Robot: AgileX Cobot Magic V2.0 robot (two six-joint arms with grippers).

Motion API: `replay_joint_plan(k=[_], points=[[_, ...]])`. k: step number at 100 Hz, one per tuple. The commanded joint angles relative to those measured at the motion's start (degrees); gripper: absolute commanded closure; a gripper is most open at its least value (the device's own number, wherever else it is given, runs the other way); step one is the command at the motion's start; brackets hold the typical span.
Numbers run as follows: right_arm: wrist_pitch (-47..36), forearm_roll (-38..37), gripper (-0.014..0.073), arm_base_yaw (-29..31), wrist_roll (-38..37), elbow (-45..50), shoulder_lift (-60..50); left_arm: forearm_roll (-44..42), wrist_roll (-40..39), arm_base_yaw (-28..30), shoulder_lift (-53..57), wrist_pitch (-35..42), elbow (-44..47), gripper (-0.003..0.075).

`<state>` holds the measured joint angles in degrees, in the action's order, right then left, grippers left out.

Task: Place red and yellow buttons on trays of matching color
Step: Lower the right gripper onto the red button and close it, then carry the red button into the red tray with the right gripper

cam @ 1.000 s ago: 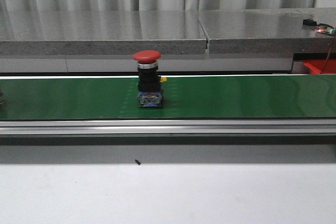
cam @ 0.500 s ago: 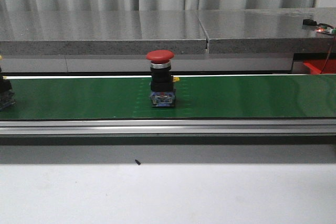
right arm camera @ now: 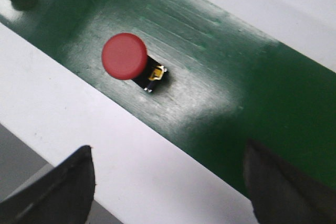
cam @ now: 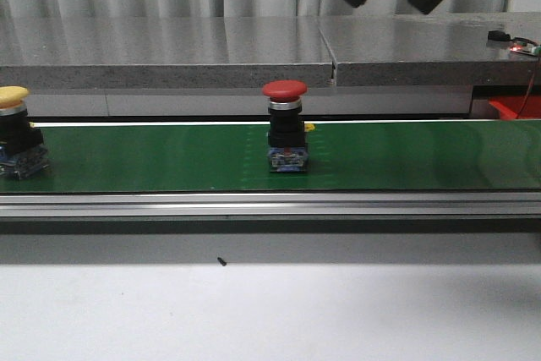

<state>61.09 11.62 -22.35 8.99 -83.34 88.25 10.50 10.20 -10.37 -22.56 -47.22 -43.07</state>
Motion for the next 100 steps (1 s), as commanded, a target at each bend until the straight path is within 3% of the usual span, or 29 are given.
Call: replay_joint_plan(k=[1,24,66,77,88,100], points=[[0.44,1.85,0.0012,-1.15,1.34,-3.97,1.57,1.18,-0.47,-0.40,-0.53,3.94,-1.30,0.0739],[0.85,2.92,0.0012,-3.05,2.83,-5.95,7.74,1.18,-0.47,-0.40,-0.53,3.94,-1.30,0.0739],[-7.43,1.68,0.0029,-3.05,3.32,-6.21,12.46,1.18,-0.47,-0.40,-0.53,3.94,-1.30,0.0739],[-6.89,0.75,0.0139,-3.05,3.32,-6.21,12.66,1.18,-0.47,-0.40,-0.53,3.94,-1.30,0.0739],[-6.24,-0.70,0.0320,-3.05,3.32,-6.21,12.70,1.18,-0.47,-0.40,-0.53,3.94,-1.30,0.0738],[-6.36,-0.98,0.0410,-3.05,3.32,-6.21,12.70,1.18,-0.47,-0.40,-0.53,3.94,-1.30,0.0739]])
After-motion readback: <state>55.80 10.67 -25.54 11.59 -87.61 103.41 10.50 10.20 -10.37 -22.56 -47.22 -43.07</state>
